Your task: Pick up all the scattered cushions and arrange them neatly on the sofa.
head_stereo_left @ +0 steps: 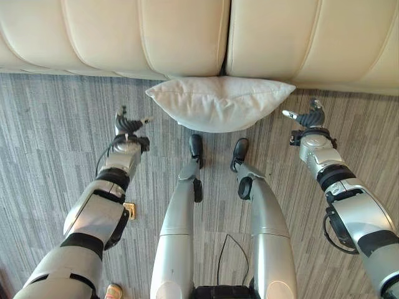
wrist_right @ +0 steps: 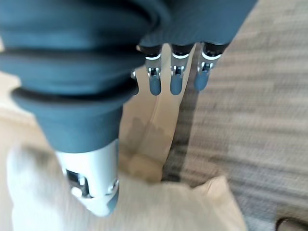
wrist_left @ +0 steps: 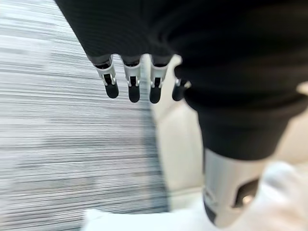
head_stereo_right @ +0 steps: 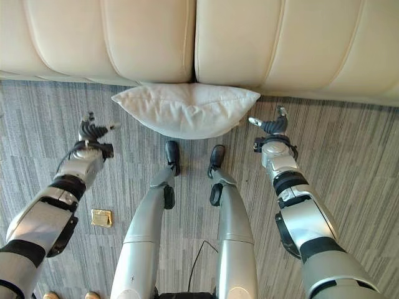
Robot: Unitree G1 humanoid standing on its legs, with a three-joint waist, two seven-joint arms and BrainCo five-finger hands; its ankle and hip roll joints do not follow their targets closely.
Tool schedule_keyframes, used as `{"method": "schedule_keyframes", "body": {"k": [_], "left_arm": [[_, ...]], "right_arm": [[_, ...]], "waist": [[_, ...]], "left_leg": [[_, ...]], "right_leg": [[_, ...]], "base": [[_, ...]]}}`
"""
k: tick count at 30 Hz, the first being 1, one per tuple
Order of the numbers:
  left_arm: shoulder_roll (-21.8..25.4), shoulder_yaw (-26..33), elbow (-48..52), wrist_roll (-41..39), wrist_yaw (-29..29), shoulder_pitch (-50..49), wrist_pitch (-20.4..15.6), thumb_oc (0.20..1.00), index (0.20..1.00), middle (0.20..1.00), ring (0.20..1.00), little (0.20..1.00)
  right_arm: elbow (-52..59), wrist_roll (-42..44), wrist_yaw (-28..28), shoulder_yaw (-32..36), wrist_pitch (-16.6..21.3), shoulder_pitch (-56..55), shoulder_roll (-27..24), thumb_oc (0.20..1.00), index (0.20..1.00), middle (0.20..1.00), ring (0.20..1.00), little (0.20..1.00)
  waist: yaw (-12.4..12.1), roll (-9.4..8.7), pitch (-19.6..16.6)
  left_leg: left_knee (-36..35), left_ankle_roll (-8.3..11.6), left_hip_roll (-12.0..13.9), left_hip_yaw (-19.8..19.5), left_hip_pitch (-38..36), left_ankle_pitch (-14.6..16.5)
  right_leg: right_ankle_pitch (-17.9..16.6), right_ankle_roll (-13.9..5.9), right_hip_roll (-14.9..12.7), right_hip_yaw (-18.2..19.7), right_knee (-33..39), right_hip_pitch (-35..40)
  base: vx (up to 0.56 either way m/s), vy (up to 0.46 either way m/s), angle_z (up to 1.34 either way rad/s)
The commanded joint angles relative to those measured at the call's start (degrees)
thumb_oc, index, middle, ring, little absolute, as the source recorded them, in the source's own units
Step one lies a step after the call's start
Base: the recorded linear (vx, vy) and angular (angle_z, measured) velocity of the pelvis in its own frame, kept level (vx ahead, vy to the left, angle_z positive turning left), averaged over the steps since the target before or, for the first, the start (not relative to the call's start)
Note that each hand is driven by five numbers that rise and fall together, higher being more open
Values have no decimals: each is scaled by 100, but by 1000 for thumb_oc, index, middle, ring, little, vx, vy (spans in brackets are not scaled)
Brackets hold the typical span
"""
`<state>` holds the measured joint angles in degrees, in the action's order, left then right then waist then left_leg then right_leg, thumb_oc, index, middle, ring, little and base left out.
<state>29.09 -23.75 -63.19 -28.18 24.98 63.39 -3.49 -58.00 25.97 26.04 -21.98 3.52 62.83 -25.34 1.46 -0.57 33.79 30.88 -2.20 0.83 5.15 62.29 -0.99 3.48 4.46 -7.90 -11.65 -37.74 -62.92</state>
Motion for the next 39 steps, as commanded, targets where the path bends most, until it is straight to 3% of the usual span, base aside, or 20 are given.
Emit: {"method": "schedule_keyframes", "body": {"k": [1, 5, 12, 13, 14, 15, 19, 23, 27, 28, 30, 33, 34, 35, 39], "left_arm": [[-283, -62, 188, 89, 341, 71, -323, 1000, 1000, 1000, 1000, 1000], [-744, -314, 431, -205, 322, 556, -480, 1000, 1000, 1000, 1000, 1000], [-1549, -271, 464, -1012, 89, 710, -604, 1000, 1000, 1000, 1000, 1000], [-1657, -255, 511, -1249, -54, 680, -621, 900, 900, 900, 900, 900], [-1786, -179, 577, -1529, -125, 664, -673, 664, 664, 664, 664, 664], [-1915, -113, 668, -1786, -244, 599, -722, 200, 200, 200, 200, 200], [-2374, 90, 1197, -2781, -696, 265, -866, 200, 200, 200, 200, 200], [-2609, 49, 1892, -3031, -866, -239, -1028, 200, 200, 200, 200, 200], [-2565, 110, 2834, -2788, -723, -1083, -1210, 200, 200, 200, 200, 200], [-2433, 100, 3508, -2397, -540, -1652, -1243, 200, 200, 200, 200, 200], [-2094, 131, 4096, -1600, -393, -2225, -1109, 200, 200, 200, 200, 200], [-1978, 202, 4674, -1158, -440, -3231, -943, 200, 200, 200, 200, 200], [-1978, 201, 4676, -1157, -439, -3233, -942, 200, 200, 200, 200, 200], [-1915, 257, 5012, -1062, -524, -3884, -892, 200, 200, 200, 200, 200], [-1719, 564, 5936, -1112, -699, -5132, -820, 200, 200, 200, 200, 200]], "right_arm": [[420, 154, 273, -236, 452, 48, 229, 1000, 1000, 1000, 1000, 1000], [394, 186, 297, -517, 528, 632, 436, 1000, 1000, 1000, 1000, 1000], [338, 429, 274, -417, 623, 828, 796, 1000, 1000, 1000, 1000, 1000], [413, 532, 239, -346, 692, 812, 874, 200, 200, 200, 200, 200], [486, 658, 189, -263, 789, 797, 949, 200, 200, 200, 200, 200], [582, 825, 120, -161, 877, 739, 1025, 200, 200, 200, 200, 200], [1066, 1311, -91, 101, 1206, 374, 1346, 200, 200, 200, 200, 200], [1614, 1571, -287, 316, 1369, -152, 1525, 200, 200, 200, 200, 200], [2456, 1503, -434, 421, 1406, -1146, 1542, 200, 200, 200, 200, 200], [2937, 1299, -499, 404, 1291, -1825, 1433, 200, 200, 200, 200, 200], [3372, 952, -566, 461, 1169, -2601, 1224, 200, 200, 200, 200, 200], [3981, 455, -705, 543, 963, -3632, 991, 200, 200, 200, 200, 200], [3983, 454, -704, 543, 962, -3635, 991, 200, 200, 200, 200, 200], [4376, 164, -838, 577, 847, -4190, 924, 200, 200, 200, 200, 200], [5262, -222, -1071, 864, 728, -5230, 757, 200, 200, 200, 200, 200]], "waist": [[83, -11, -400], [103, -34, -497], [134, -76, -678], [143, -86, -724], [140, -91, -732], [154, -86, -780], [197, -56, -906], [210, 18, -974], [192, 60, -920], [162, 43, -929], [129, 19, -951], [91, -8, -1052], [90, -8, -1035], [56, -10, -1206], [49, 53, -1547]], "left_leg": [[717, 344, -30, -73, 390, 763], [1145, 302, -128, -100, 958, 875], [1190, 288, -227, -140, 1275, 878], [1171, 281, -232, -142, 1309, 874], [1129, 287, -241, -154, 1280, 878], [1108, 281, -246, -148, 1322, 850], [721, 320, -229, -133, 1102, 725], [52, 382, -202, -162, 477, 518], [-888, 496, -158, -217, -737, 240], [-1320, 520, -155, -261, -1448, 134], [-1823, 575, -149, -304, -2276, 7], [-2497, 639, -75, -288, -3410, -171], [-2511, 640, -74, -289, -3438, -176], [-2918, 653, -17, -266, -4049, -278], [-3482, 714, 61, -181, -5023, -389]], "right_leg": [[417, -648, -128, 511, -223, -390], [506, -631, -162, 600, -626, -948], [516, -625, -124, 707, -674, -1315], [491, -637, -104, 715, -643, -1351], [483, -650, -83, 727, -588, -1328], [451, -656, -77, 728, -562, -1364], [349, -699, -34, 704, -217, -1179], [182, -747, 49, 665, 387, -600], [9, -796, 141, 589, 1187, 538], [-55, -807, 190, 532, 1567, 1196], [-79, -827, 235, 456, 1959, 2014], [-134, -843, 280, 331, 2539, 3179], [-138, -843, 282, 329, 2553, 3207], [-175, -860, 334, 250, 2865, 3797], [-196, -907, 403, 171, 3363, 4783]], "base": [[69, 23, 1], [59, 24, 2], [28, 3, 1], [0, 0, 0], [7, 0, -6], [7, -16, -6], [-2, -13, -5], [-40, -23, -6], [-24, -48, -10], [24, -117, -14], [55, -127, -14], [82, -104, -2], [144, -100, -3], [148, -104, 3], [145, -74, -5]]}}
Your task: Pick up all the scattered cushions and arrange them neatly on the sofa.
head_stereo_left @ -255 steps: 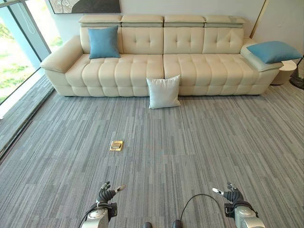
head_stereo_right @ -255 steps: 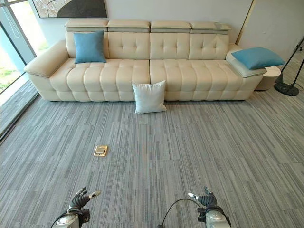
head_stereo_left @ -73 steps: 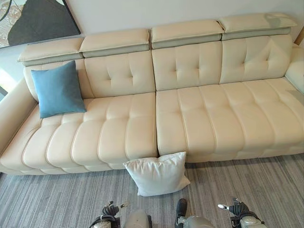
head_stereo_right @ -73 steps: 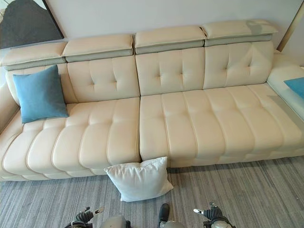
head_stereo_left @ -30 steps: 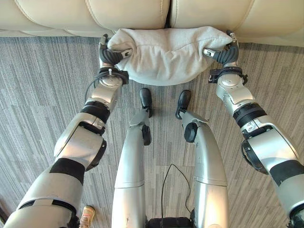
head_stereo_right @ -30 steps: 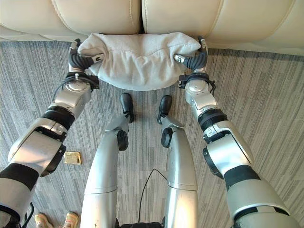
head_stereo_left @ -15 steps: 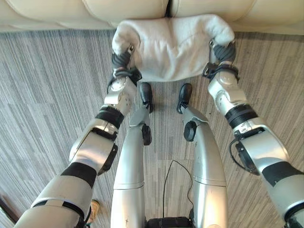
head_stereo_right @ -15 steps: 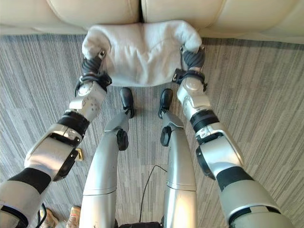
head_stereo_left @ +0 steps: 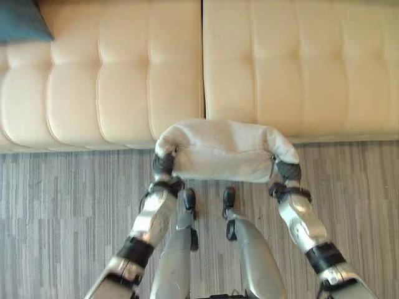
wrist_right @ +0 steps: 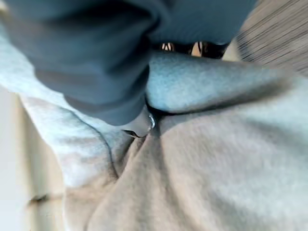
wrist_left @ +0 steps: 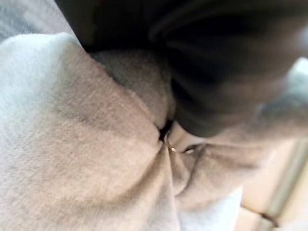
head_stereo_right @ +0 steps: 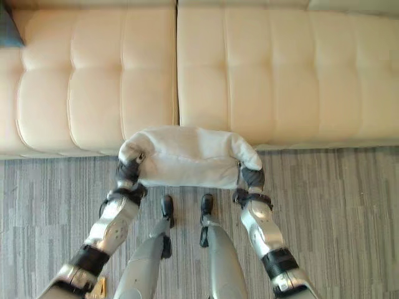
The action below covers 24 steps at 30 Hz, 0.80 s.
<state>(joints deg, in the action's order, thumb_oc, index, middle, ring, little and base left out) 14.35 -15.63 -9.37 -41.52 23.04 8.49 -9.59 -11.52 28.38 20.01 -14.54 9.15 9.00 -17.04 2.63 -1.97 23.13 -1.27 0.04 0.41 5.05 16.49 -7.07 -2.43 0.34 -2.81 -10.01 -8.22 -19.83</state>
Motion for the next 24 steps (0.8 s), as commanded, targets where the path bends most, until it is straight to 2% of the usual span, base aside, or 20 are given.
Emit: {"method": "schedule_keyframes", "body": {"k": [1, 2, 3, 7, 10, 12, 14, 15, 16, 17, 18, 19, 20, 21, 22, 23, 24], "left_arm": [[-205, -189, 740, 94, -576, 97, -187, 200, 200, 200, 200, 200], [-203, -191, 751, 94, -575, 81, -182, 200, 200, 200, 200, 200], [-20, -60, 1259, 31, -706, -348, -135, 200, 200, 200, 200, 200], [162, 245, 1938, -169, -903, -1173, -65, 200, 200, 200, 200, 200], [215, 354, 2246, -227, -925, -1547, -15, 200, 200, 200, 200, 200], [216, 369, 2322, -223, -918, -1723, 9, 200, 200, 200, 200, 200], [189, 301, 2324, -256, -920, -1885, 19, 200, 200, 200, 200, 200], [187, 202, 2276, -273, -888, -1869, 12, 200, 200, 200, 200, 200], [183, 143, 2275, -280, -849, -1850, 9, 200, 200, 200, 200, 200], [183, 142, 2274, -280, -848, -1848, 9, 200, 200, 200, 200, 200], [183, 187, 2173, -212, -789, -1919, 77, 200, 200, 200, 200, 200], [173, 197, 2150, -247, -822, -2046, 137, 200, 200, 200, 200, 200], [178, 238, 2188, -212, -846, -2190, 183, 200, 200, 200, 200, 200], [201, 266, 2167, -154, -860, -2272, 215, 200, 200, 200, 200, 200], [198, 284, 2111, -54, -847, -2345, 257, 200, 200, 200, 200, 200], [244, 330, 2089, -6, -872, -2345, 271, 200, 200, 200, 200, 200], [277, 368, 2036, 99, -862, -2317, 303, 200, 200, 200, 200, 200]], "right_arm": [[875, -488, -525, 200, 159, -58, -99, 200, 200, 200, 200, 200], [889, -491, -525, 200, 152, -76, -98, 200, 200, 200, 200, 200], [1358, -596, -637, 338, 148, -422, -169, 200, 200, 200, 200, 200], [2282, -760, -876, 543, 153, -1010, -240, 200, 200, 200, 200, 200], [2756, -756, -985, 580, 190, -1286, -269, 200, 200, 200, 200, 200], [2870, -682, -1034, 486, 224, -1434, -295, 200, 200, 200, 200, 200], [2914, -726, -1011, 412, 229, -1501, -406, 200, 200, 200, 200, 200], [2899, -739, -1009, 328, 213, -1484, -472, 200, 200, 200, 200, 200], [2890, -765, -972, 294, 199, -1473, -507, 200, 200, 200, 200, 200], [2888, -765, -972, 294, 200, -1471, -507, 200, 200, 200, 200, 200], [2873, -839, -906, 343, 133, -1515, -536, 200, 200, 200, 200, 200], [2932, -823, -906, 378, 121, -1550, -529, 200, 200, 200, 200, 200], [2966, -823, -929, 406, 100, -1623, -542, 200, 200, 200, 200, 200], [2995, -868, -925, 443, 86, -1675, -558, 200, 200, 200, 200, 200], [2961, -961, -898, 419, 95, -1671, -571, 200, 200, 200, 200, 200], [2934, -984, -881, 445, 39, -1663, -590, 200, 200, 200, 200, 200], [2872, -1102, -848, 427, 7, -1589, -588, 200, 200, 200, 200, 200]], "waist": [[-57, 205, -561], [-56, 206, -553], [-40, 229, -724], [-45, 211, -1182], [-74, 180, -1297], [-105, 102, -1204], [-180, 51, -966], [-252, 19, -841], [-288, 15, -762], [-271, 26, -769], [-299, 2, -782], [-296, -28, -855], [-302, -54, -923], [-302, -39, -959], [-308, 9, -1016], [-316, 33, -1062], [-344, 38, -1124]], "left_leg": [[-316, 485, 110, -177, -590, 226], [-330, 486, 112, -179, -618, 223], [-373, 498, 125, -137, -856, 243], [-373, 481, 157, -63, -1331, 403], [-207, 447, 169, -71, -1548, 432], [586, 416, 208, -126, -1411, 557], [2011, 432, 209, -218, -1010, 556], [2508, 426, 118, -362, -680, 404], [2937, 467, 12, -546, -390, 329], [2975, 469, 16, -568, -357, 342], [2580, 451, -137, -695, -56, 434], [1947, 366, -148, -574, -102, 533], [1350, 321, -126, -532, -118, 499], [906, 333, -84, -499, -88, 367], [74, 445, -64, -411, -32, 0], [-297, 476, -59, -473, -96, -141], [-373, 498, -69, -551, -103, -193]], "right_leg": [[402, -501, -96, -2, 490, 642], [398, -501, -93, -6, 508, 673], [394, -519, -69, -9, 657, 944], [364, -561, 12, 26, 1030, 1537], [497, -502, 36, 101, 971, 1824], [671, -389, 53, 167, 836, 1957], [822, -238, 103, 196, 712, 2136], [873, -197, 79, 156, 669, 2189], [931, -186, 68, 111, 665, 2234], [934, -185, 77, 92, 663, 2226], [1011, -187, 60, 33, 660, 2200], [1049, -225, 42, 8, 708, 2242], [1074, -254, 36, -33, 738, 2263], [1095, -268, 63, -75, 748, 2267], [1136, -292, 97, -136, 776, 2310], [1129, -317, 107, -151, 810, 2374], [1147, -362, 112, -133, 837, 2453]], "base": [[59, -36, 7], [68, -42, 18], [64, -45, 17], [126, -56, 2], [96, -83, -6], [35, -147, -8], [-8, -148, 0], [-26, -108, 4], [-24, -61, 10], [60, -29, 10], [168, -1, 15], [260, 11, 33], [252, 34, 41], [258, 81, 36], [272, 109, 28], [365, 160, 40], [406, 161, 37]]}}
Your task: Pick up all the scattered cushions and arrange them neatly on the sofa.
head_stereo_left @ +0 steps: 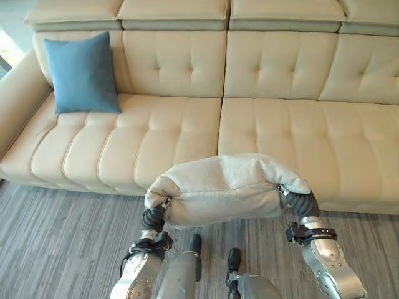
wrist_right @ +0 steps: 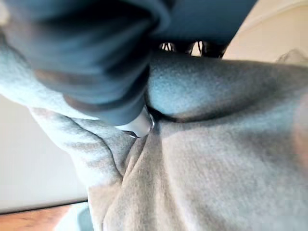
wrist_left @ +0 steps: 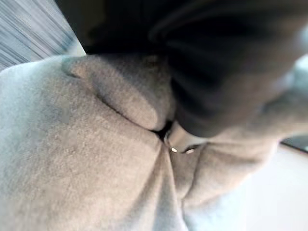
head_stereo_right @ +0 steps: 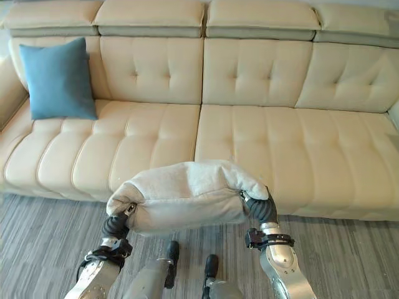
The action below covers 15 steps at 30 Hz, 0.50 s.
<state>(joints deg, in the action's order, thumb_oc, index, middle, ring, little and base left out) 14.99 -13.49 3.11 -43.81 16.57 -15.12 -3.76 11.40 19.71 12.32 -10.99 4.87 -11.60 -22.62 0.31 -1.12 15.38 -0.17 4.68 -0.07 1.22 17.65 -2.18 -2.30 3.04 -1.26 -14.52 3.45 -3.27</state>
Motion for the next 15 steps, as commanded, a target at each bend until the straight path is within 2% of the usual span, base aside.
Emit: {"method": "schedule_keyframes", "body": {"k": [1, 2, 4, 6, 8, 9, 10, 11, 12, 13, 14, 15], "left_arm": [[190, 248, 765, 261, -224, -19, -307, 200, 200, 200, 200, 200], [185, 267, 788, 302, -239, -48, -288, 200, 200, 200, 200, 200], [225, 305, 836, 301, -234, -32, -302, 200, 200, 200, 200, 200], [347, 350, 848, 348, -226, 25, -267, 200, 200, 200, 200, 200], [432, 397, 894, 408, -199, 112, -268, 200, 200, 200, 200, 200], [475, 418, 988, 563, -120, 183, -260, 200, 200, 200, 200, 200], [474, 419, 990, 564, -119, 185, -258, 200, 200, 200, 200, 200], [470, 343, 1010, 673, -77, 316, -305, 200, 200, 200, 200, 200], [467, 342, 1007, 675, -76, 321, -307, 200, 200, 200, 200, 200], [444, 332, 1046, 788, -31, 456, -369, 200, 200, 200, 200, 200], [423, 393, 1121, 945, -51, 494, -398, 200, 200, 200, 200, 200], [423, 393, 1121, 945, -51, 494, -398, 200, 200, 200, 200, 200]], "right_arm": [[595, -244, -116, 68, 379, 460, 0, 200, 200, 200, 200, 200], [615, -286, -171, 93, 394, 423, 41, 200, 200, 200, 200, 200], [610, -282, -208, 99, 377, 418, 109, 200, 200, 200, 200, 200], [631, -321, -244, 136, 371, 414, 179, 200, 200, 200, 200, 200], [588, -394, -242, 82, 347, 504, 225, 200, 200, 200, 200, 200], [562, -496, -190, 1, 343, 615, 294, 200, 200, 200, 200, 200], [561, -497, -189, -1, 343, 619, 294, 200, 200, 200, 200, 200], [531, -572, -137, -43, 334, 666, 341, 200, 200, 200, 200, 200], [528, -572, -135, -42, 336, 670, 340, 200, 200, 200, 200, 200], [513, -528, -90, -33, 356, 753, 362, 200, 200, 200, 200, 200], [535, -439, -79, 17, 403, 806, 382, 200, 200, 200, 200, 200], [535, -439, -79, 18, 403, 806, 382, 200, 200, 200, 200, 200]], "waist": [[-128, -69, -415], [-112, -92, -541], [-147, -128, -615], [-146, -172, -642], [-126, -169, -539], [-85, -94, -378], [-90, -104, -375], [-2, 7, -239], [-18, 0, -236], [7, 102, -145], [13, 138, -141], [11, 142, -139]], "left_leg": [[-483, -61, -13, -165, -348, -566], [-483, -137, -52, -119, -443, -590], [-438, -235, -136, -46, -570, -536], [-477, -457, -268, 13, -864, -312], [-475, -662, -384, 98, -1098, -109], [-483, -845, -489, 215, -1346, 68], [-483, -850, -501, 224, -1346, 69], [-483, -872, -429, 218, -1513, 163], [-483, -870, -433, 235, -1517, 173], [-483, -801, -341, 331, -1708, 260], [-483, -708, -279, 441, -1870, 365], [-483, -707, -275, 442, -1873, 366]], "right_leg": [[1176, -680, -49, 386, -298, 925], [1204, -786, -124, 359, -289, 1020], [1168, -861, -244, 442, -509, 1017], [900, -1006, -432, 569, -1364, 798], [270, -1096, -624, 682, -2732, 182], [-336, -1109, -918, 594, -3705, -258], [-325, -1114, -931, 609, -3734, -274], [25, -993, -733, 749, -4114, -854], [42, -991, -735, 768, -4140, -869], [408, -938, -533, 589, -3479, -1132], [380, -988, -289, 438, -2021, -1106], [373, -987, -284, 437, -2008, -1098]], "base": [[531, 208, 8], [498, 199, -23], [486, 228, -33], [470, 271, -23], [351, 328, -27], [268, 301, -16], [314, 299, -7], [131, 89, 4], [303, 138, 7], [371, 19, -4], [370, 22, -14], [402, -88, -48]]}}
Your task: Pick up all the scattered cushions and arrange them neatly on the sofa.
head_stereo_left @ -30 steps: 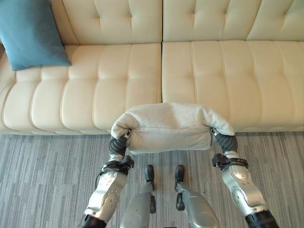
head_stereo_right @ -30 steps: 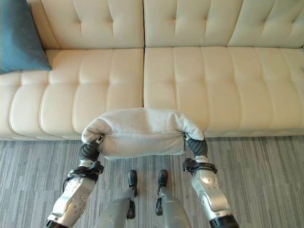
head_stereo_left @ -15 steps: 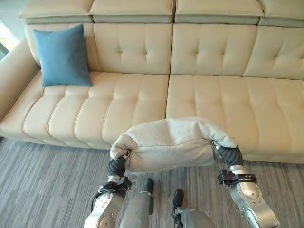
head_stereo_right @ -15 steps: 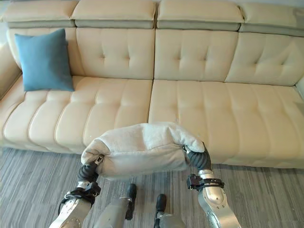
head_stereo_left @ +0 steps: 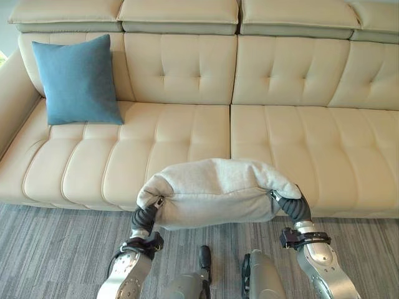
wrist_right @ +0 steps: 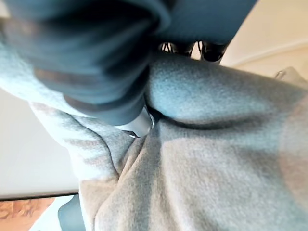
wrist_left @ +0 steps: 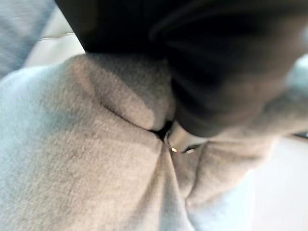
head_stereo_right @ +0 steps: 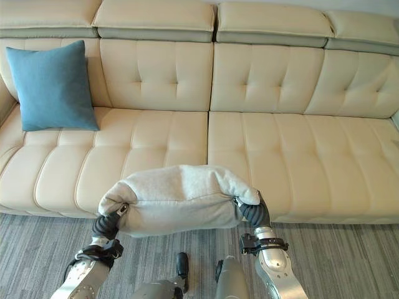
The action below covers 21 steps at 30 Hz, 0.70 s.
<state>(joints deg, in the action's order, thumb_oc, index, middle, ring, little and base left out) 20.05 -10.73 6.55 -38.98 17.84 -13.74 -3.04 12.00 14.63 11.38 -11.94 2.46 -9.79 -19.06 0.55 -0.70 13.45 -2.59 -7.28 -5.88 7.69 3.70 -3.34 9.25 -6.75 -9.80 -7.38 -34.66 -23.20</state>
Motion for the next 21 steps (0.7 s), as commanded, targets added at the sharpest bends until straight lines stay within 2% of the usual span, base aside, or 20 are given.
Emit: {"method": "schedule_keyframes", "body": {"k": [1, 2, 6, 7, 9, 10, 11, 12, 13, 14, 15, 16, 17, 18, 20, 21], "left_arm": [[-84, 171, 790, 518, -223, 376, -497, 200, 200, 200, 200, 200], [-77, 187, 804, 644, -220, 412, -484, 200, 200, 200, 200, 200], [-64, 209, 822, 776, -280, 408, -532, 200, 200, 200, 200, 200], [-157, 191, 793, 807, -350, 412, -536, 200, 200, 200, 200, 200], [-300, 157, 775, 652, -370, 313, -526, 200, 200, 200, 200, 200], [-302, 156, 776, 651, -370, 310, -525, 200, 200, 200, 200, 200], [-322, 154, 761, 619, -434, 252, -500, 200, 200, 200, 200, 200], [-313, 120, 739, 621, -492, 226, -497, 200, 200, 200, 200, 200], [-291, 102, 735, 643, -526, 200, -492, 200, 200, 200, 200, 200], [-291, 102, 736, 644, -526, 200, -492, 200, 200, 200, 200, 200], [-324, 98, 703, 646, -493, 232, -470, 200, 200, 200, 200, 200], [-323, 97, 701, 646, -492, 235, -470, 200, 200, 200, 200, 200], [-345, 95, 678, 661, -447, 304, -447, 200, 200, 200, 200, 200], [-345, 95, 677, 662, -447, 306, -447, 200, 200, 200, 200, 200], [-332, 72, 707, 725, -407, 351, -437, 200, 200, 200, 200, 200], [-348, 39, 715, 783, -356, 402, -439, 200, 200, 200, 200, 200]], "right_arm": [[547, 119, 10, 161, 667, 583, 17, 200, 200, 200, 200, 200], [555, 96, 16, 169, 695, 574, 25, 200, 200, 200, 200, 200], [675, 40, -22, 222, 682, 469, -7, 200, 200, 200, 200, 200], [645, 2, -97, 225, 710, 433, -30, 200, 200, 200, 200, 200], [661, 90, -136, 264, 721, 352, -65, 200, 200, 200, 200, 200], [663, 90, -136, 264, 721, 348, -67, 200, 200, 200, 200, 200], [688, 167, -182, 304, 715, 284, -116, 200, 200, 200, 200, 200], [680, 225, -206, 327, 736, 273, -193, 200, 200, 200, 200, 200], [699, 254, -216, 341, 750, 257, -245, 200, 200, 200, 200, 200], [700, 255, -217, 342, 750, 256, -246, 200, 200, 200, 200, 200], [682, 193, -159, 411, 725, 283, -289, 200, 200, 200, 200, 200], [682, 192, -159, 412, 725, 285, -288, 200, 200, 200, 200, 200], [647, 127, -48, 431, 703, 405, -266, 200, 200, 200, 200, 200], [645, 127, -47, 429, 703, 408, -266, 200, 200, 200, 200, 200], [642, 21, 95, 453, 702, 590, -265, 200, 200, 200, 200, 200], [630, -50, 149, 425, 701, 687, -271, 200, 200, 200, 200, 200]], "waist": [[25, 51, 29], [45, 17, 1], [64, -29, -108], [46, -43, -249], [112, -7, -386], [120, -3, -385], [146, 25, -402], [127, 5, -345], [106, -8, -303], [114, -2, -304], [69, -69, -270], [71, -67, -270], [60, -135, -282], [55, -140, -277], [46, -161, -328], [45, -137, -346]], "left_leg": [[-241, 575, 285, -166, -631, 555], [-241, 618, 284, -113, -698, 622], [-241, 696, 263, -93, -895, 750], [-52, 747, 280, -128, -1060, 809], [494, 890, 425, -257, -1142, 633], [516, 894, 431, -265, -1135, 647], [1084, 1056, 491, -314, -1055, 472], [1968, 1220, 498, -389, -766, 203], [2362, 1275, 463, -466, -574, 129], [2402, 1277, 469, -477, -550, 145], [2675, 1274, 465, -530, -267, 161], [2687, 1274, 467, -534, -261, 169], [2165, 1084, 472, -443, -57, 482], [2147, 1080, 467, -435, -75, 479], [926, 946, 517, -455, -147, 634], [455, 962, 552, -520, -149, 479]], "right_leg": [[-1043, -152, 722, -229, 3029, 1055], [-1238, -220, 773, -216, 3703, 1054], [-1407, -297, 751, -346, 3965, 1142], [-1452, -214, 730, -445, 3966, 1360], [-1376, -10, 867, -333, 3943, 1703], [-1374, -7, 870, -342, 3944, 1710], [-1205, 122, 943, -304, 3954, 1950], [-1053, 262, 977, -267, 3956, 2154], [-1011, 312, 982, -272, 3965, 2241], [-1011, 315, 986, -283, 3966, 2238], [-894, 361, 930, -292, 3966, 2356], [-891, 361, 931, -296, 3966, 2356], [-862, 315, 842, -289, 3966, 2414], [-858, 311, 837, -283, 3966, 2421], [-819, 249, 798, -256, 3966, 2422], [-803, 241, 800, -252, 3966, 2425]], "base": [[311, -98, -46], [309, -99, -35], [345, -105, 9], [593, -192, 37], [595, -218, 29], [380, -191, 13], [398, -247, 11], [454, -289, 18], [225, -171, 11], [177, -136, -4], [121, -91, -18], [208, -130, -27], [87, -37, -16], [133, -43, -5], [109, 11, 2], [108, 45, -13]]}}
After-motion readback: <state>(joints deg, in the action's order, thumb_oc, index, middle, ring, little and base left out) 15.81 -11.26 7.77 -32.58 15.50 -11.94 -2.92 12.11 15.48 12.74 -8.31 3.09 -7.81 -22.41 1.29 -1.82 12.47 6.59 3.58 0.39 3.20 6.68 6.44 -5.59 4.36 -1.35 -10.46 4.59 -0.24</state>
